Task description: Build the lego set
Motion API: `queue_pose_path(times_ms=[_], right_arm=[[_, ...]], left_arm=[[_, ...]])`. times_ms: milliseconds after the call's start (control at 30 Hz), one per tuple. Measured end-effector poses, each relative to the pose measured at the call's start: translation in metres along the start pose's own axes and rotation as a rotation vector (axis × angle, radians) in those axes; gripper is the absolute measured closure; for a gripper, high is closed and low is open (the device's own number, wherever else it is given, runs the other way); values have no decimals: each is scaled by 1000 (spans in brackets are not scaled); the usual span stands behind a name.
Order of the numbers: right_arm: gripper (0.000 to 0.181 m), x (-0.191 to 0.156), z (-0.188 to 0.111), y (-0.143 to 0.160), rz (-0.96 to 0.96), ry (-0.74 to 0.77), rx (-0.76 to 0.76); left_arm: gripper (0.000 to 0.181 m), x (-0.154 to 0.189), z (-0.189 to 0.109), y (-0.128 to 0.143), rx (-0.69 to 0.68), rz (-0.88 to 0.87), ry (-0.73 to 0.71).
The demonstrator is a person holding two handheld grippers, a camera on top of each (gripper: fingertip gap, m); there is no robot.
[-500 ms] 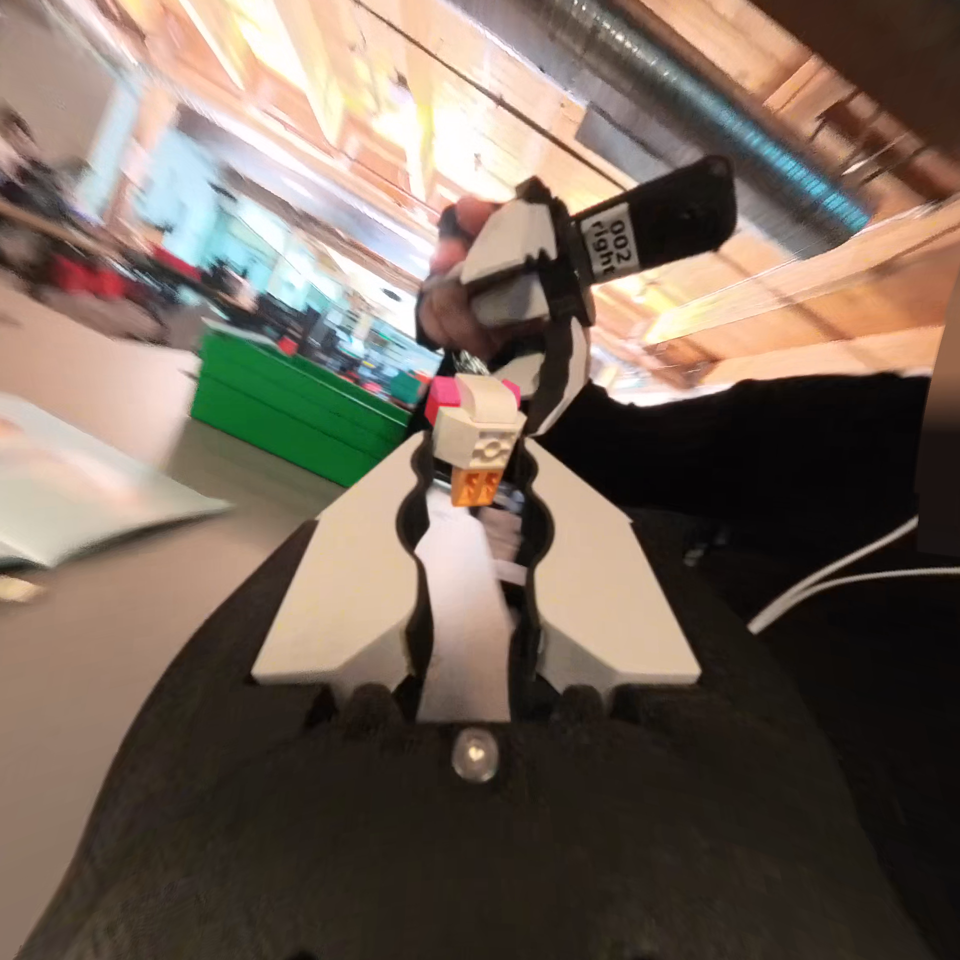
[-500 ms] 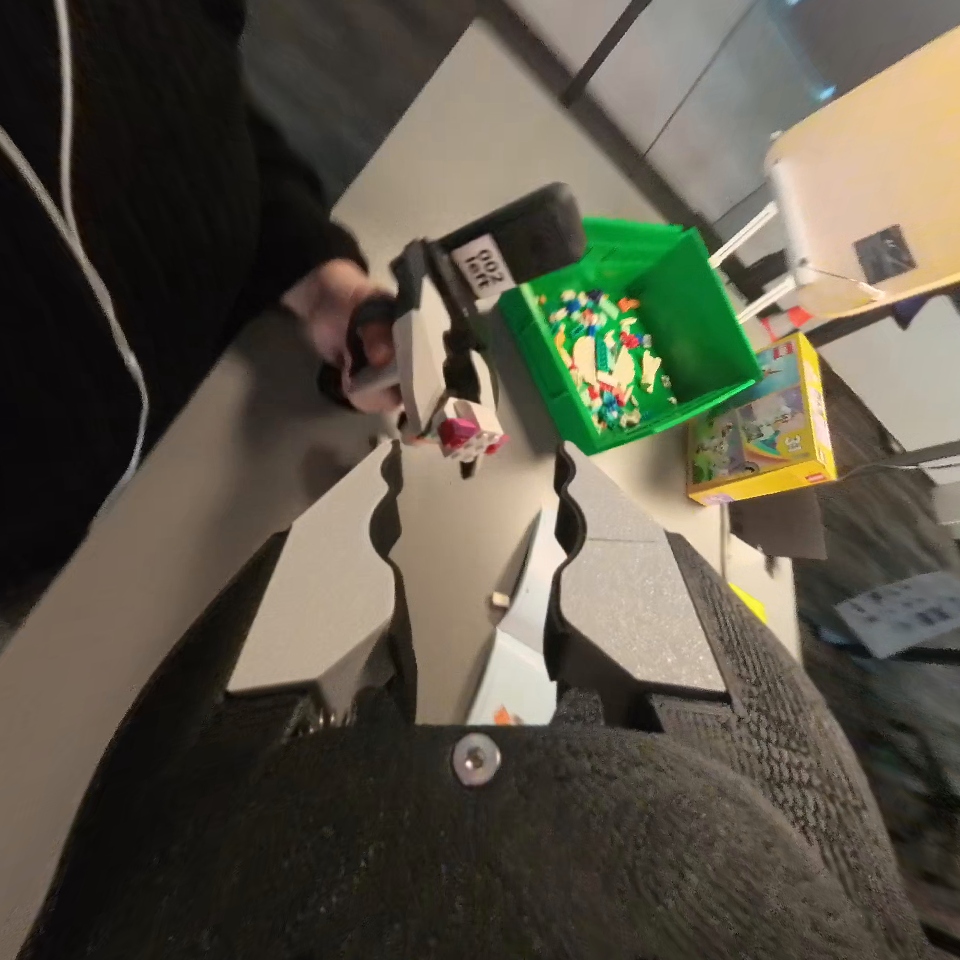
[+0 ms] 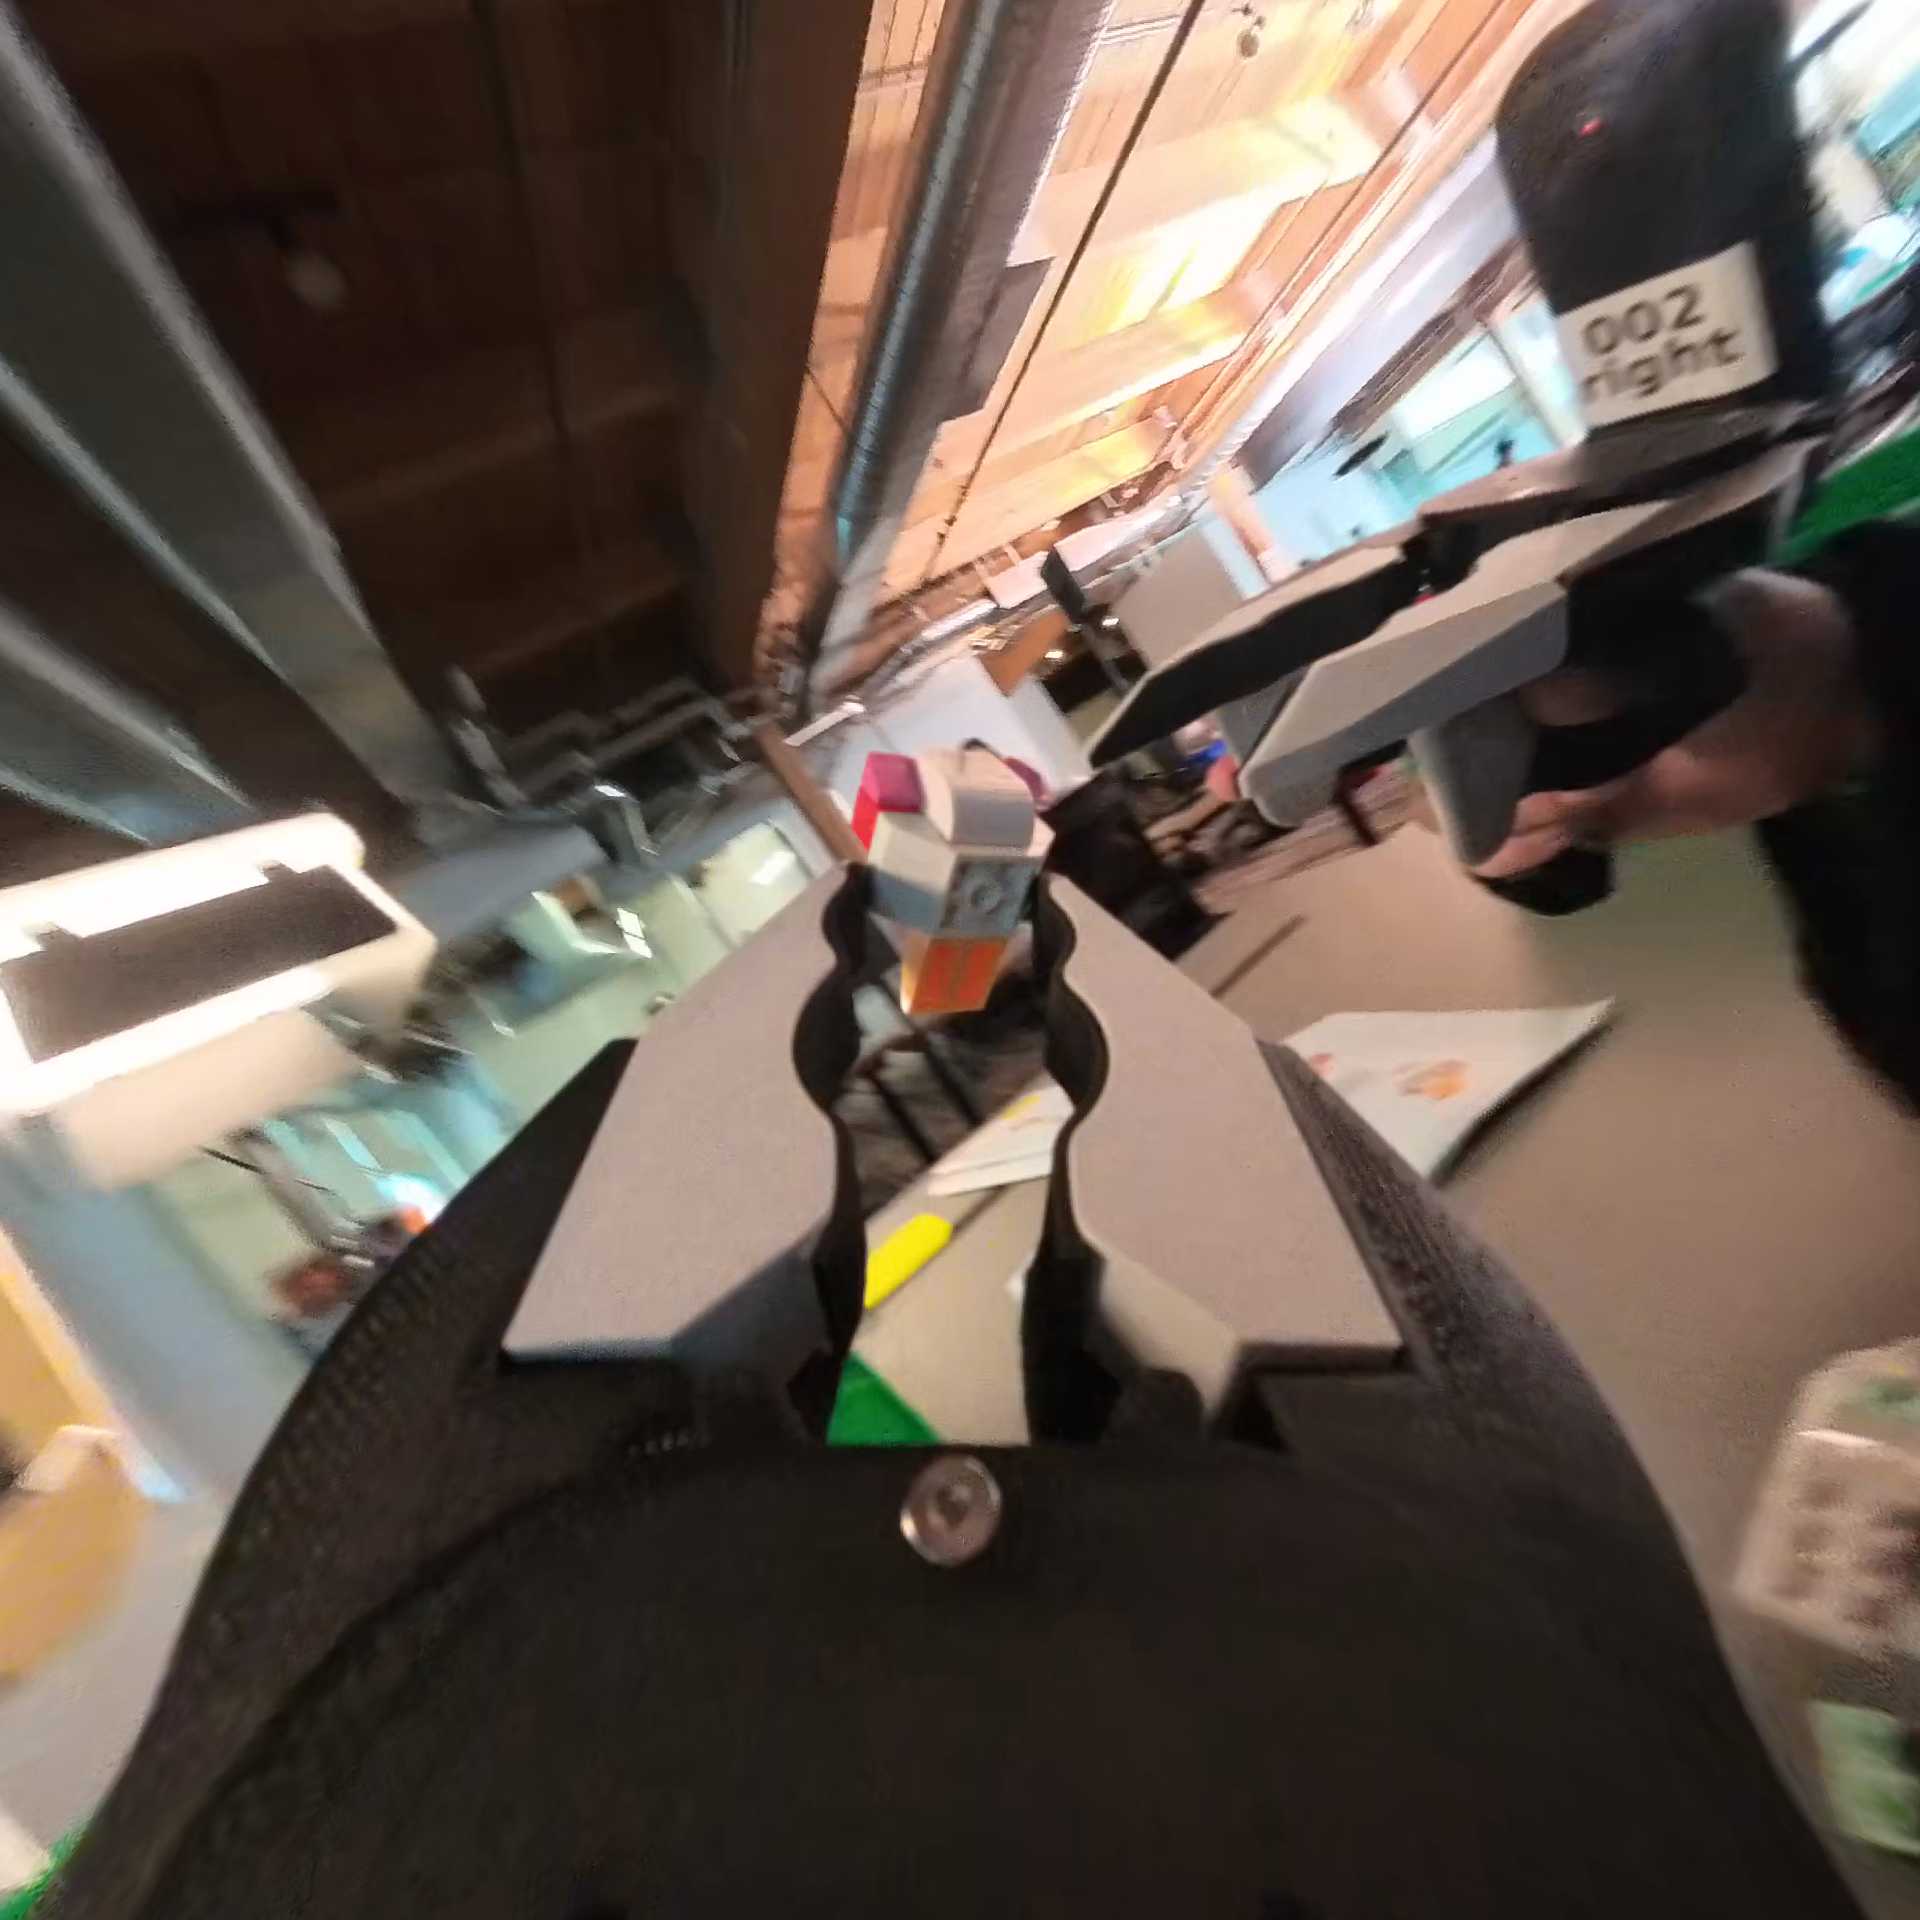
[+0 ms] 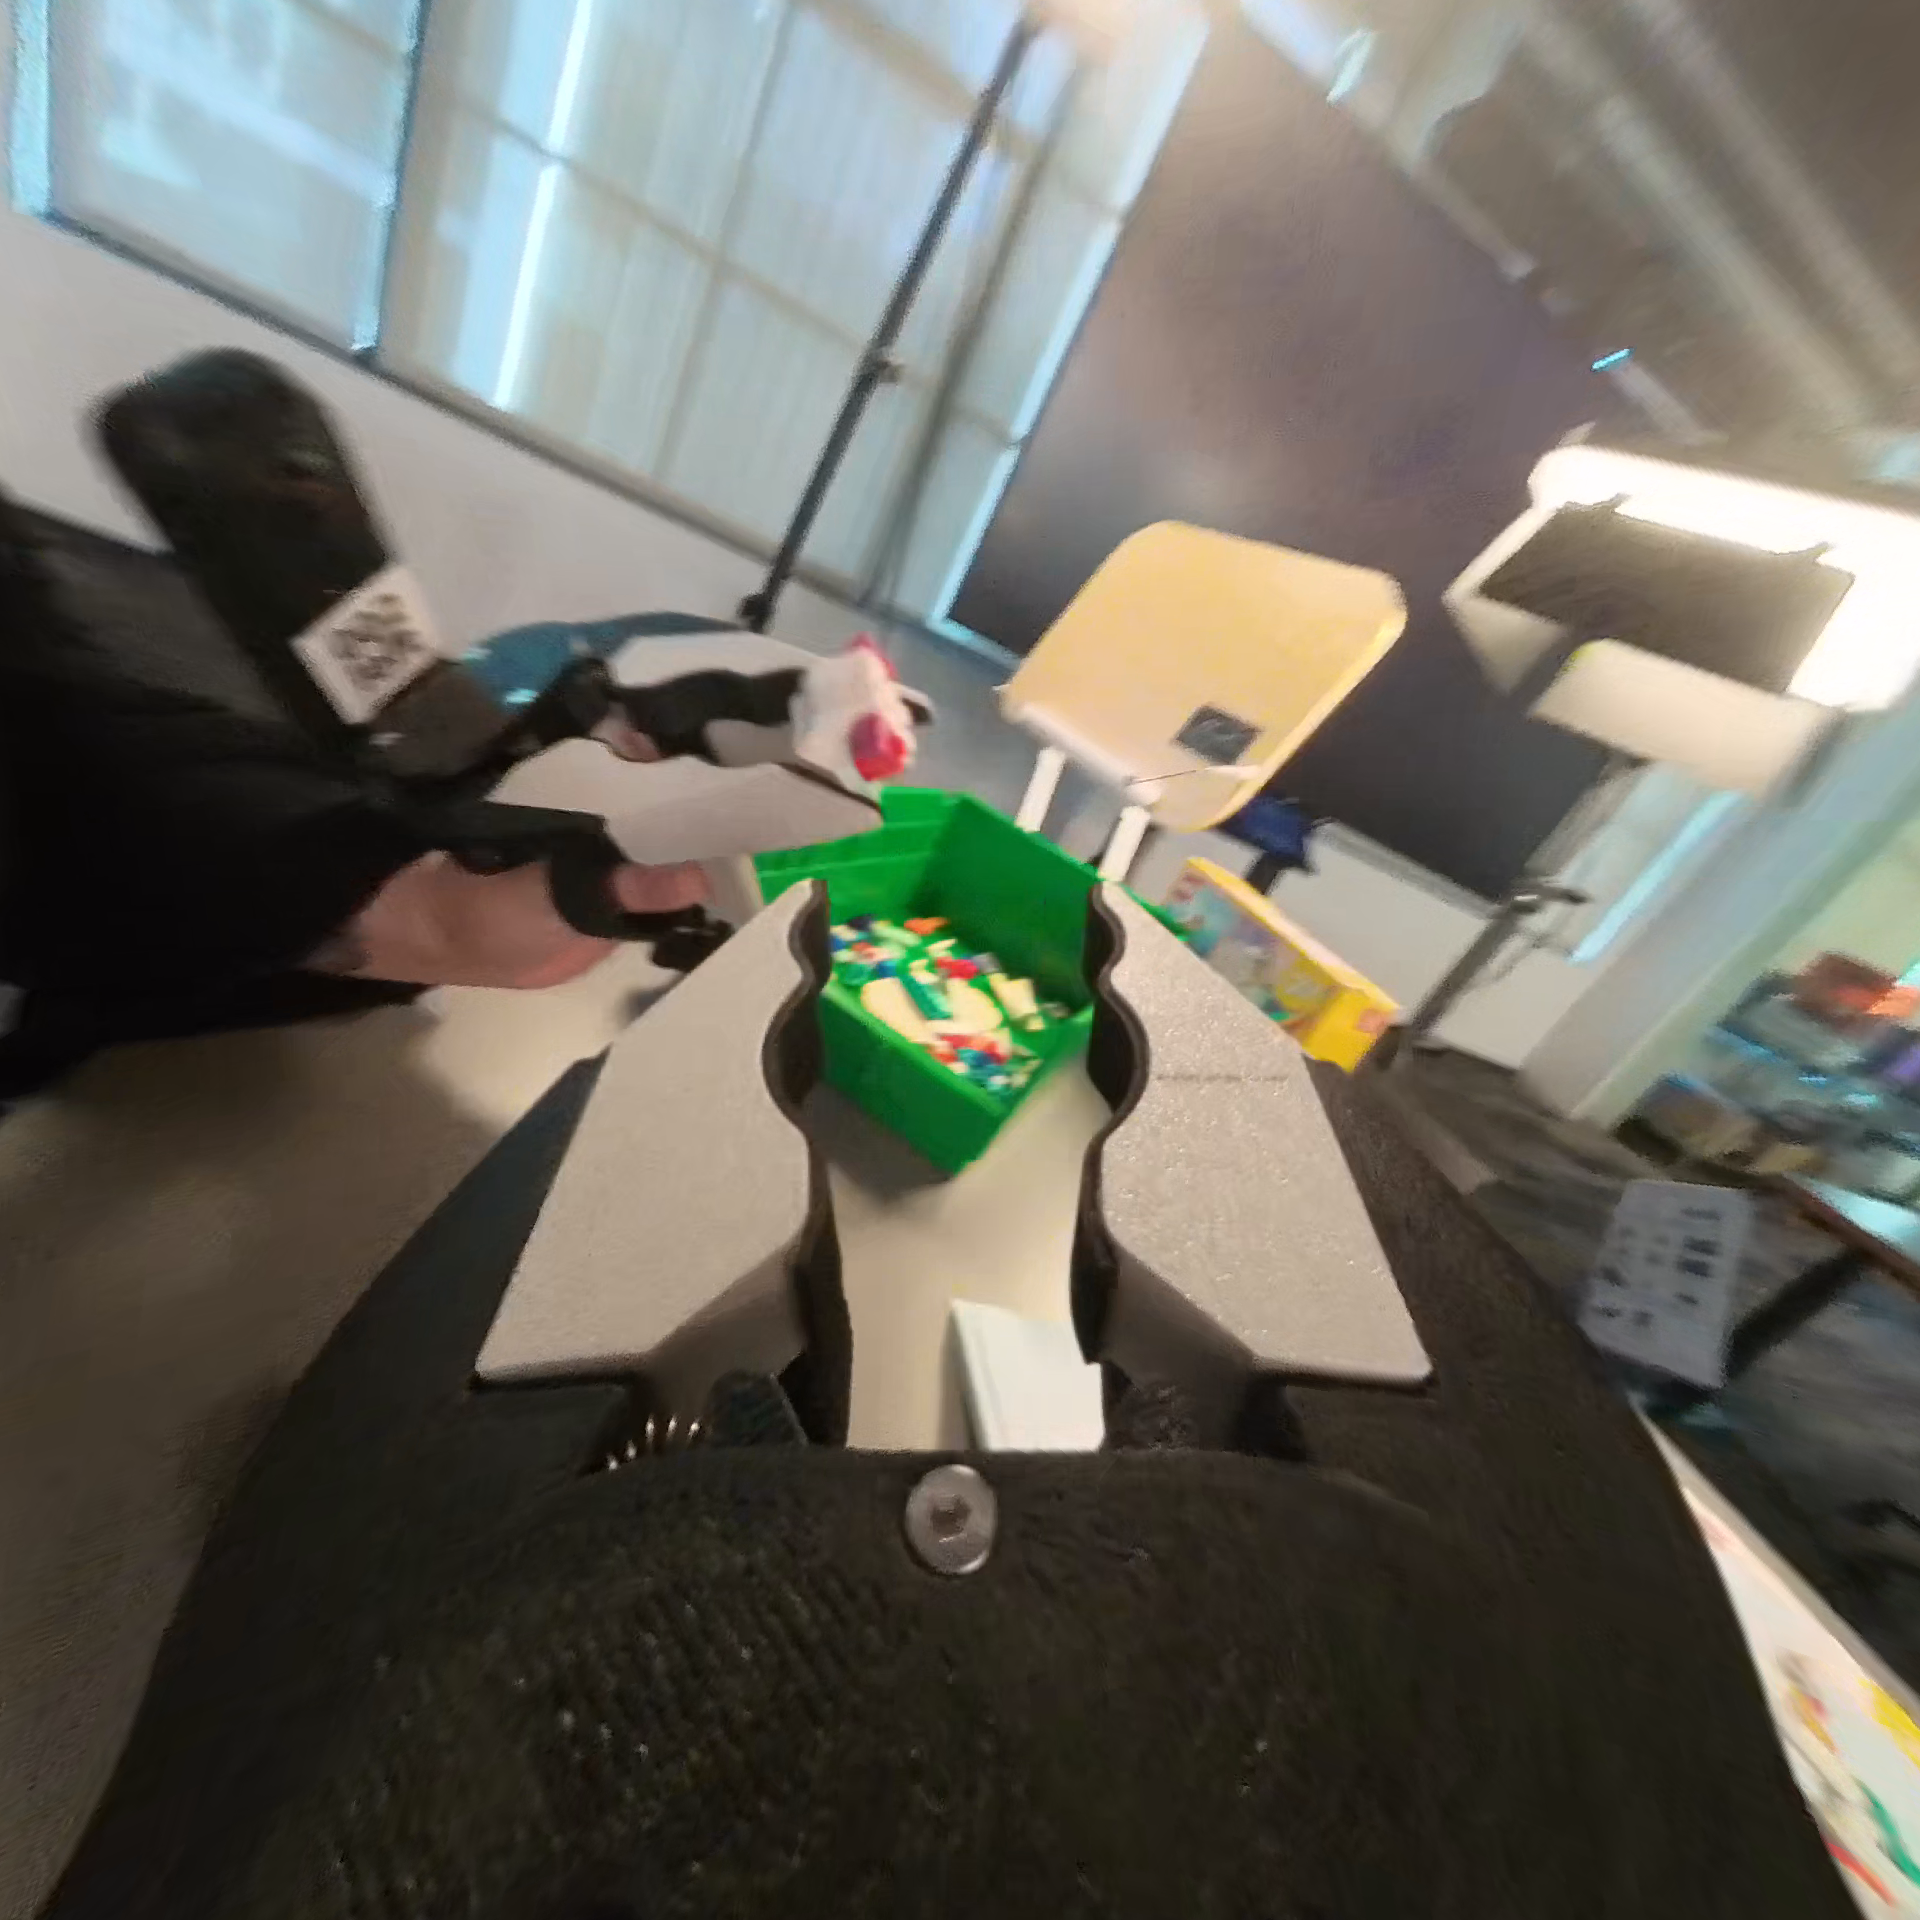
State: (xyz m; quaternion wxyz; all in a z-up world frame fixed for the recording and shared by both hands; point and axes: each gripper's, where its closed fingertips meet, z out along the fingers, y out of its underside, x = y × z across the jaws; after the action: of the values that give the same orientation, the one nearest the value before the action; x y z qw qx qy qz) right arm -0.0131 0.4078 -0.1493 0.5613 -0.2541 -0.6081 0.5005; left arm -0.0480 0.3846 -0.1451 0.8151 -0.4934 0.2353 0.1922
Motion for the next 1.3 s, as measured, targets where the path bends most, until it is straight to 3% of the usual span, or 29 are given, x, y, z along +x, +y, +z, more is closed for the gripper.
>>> queue_pose_path(times_ms=[167,233,600,867,933,1033,1200,1300], right_arm=[[143,31,-20,35,-64,321,70],[145,35,-27,53,-74,384,46],[148,27,-24,65,-116,352,2],[148,26,-23,61,-176,360,-8],[148,25,-21,55,-214,364,-3],[148,16,-16,39,-242,318,20],[149,-5,-19,7,105,65,179],[142,-2,-24,4,253,-9,184]], left_arm=[[151,-4,5,4,1,323,-46],[150,-8,9,3,-2,432,-63],[150,-13,20,-10,46,645,-130],[150,-8,21,-6,42,613,-115],[151,-4,22,2,21,482,-79],[151,14,27,20,-30,-17,105],[151,44,26,19,-25,-809,523],[150,57,21,21,-70,-1115,694]])
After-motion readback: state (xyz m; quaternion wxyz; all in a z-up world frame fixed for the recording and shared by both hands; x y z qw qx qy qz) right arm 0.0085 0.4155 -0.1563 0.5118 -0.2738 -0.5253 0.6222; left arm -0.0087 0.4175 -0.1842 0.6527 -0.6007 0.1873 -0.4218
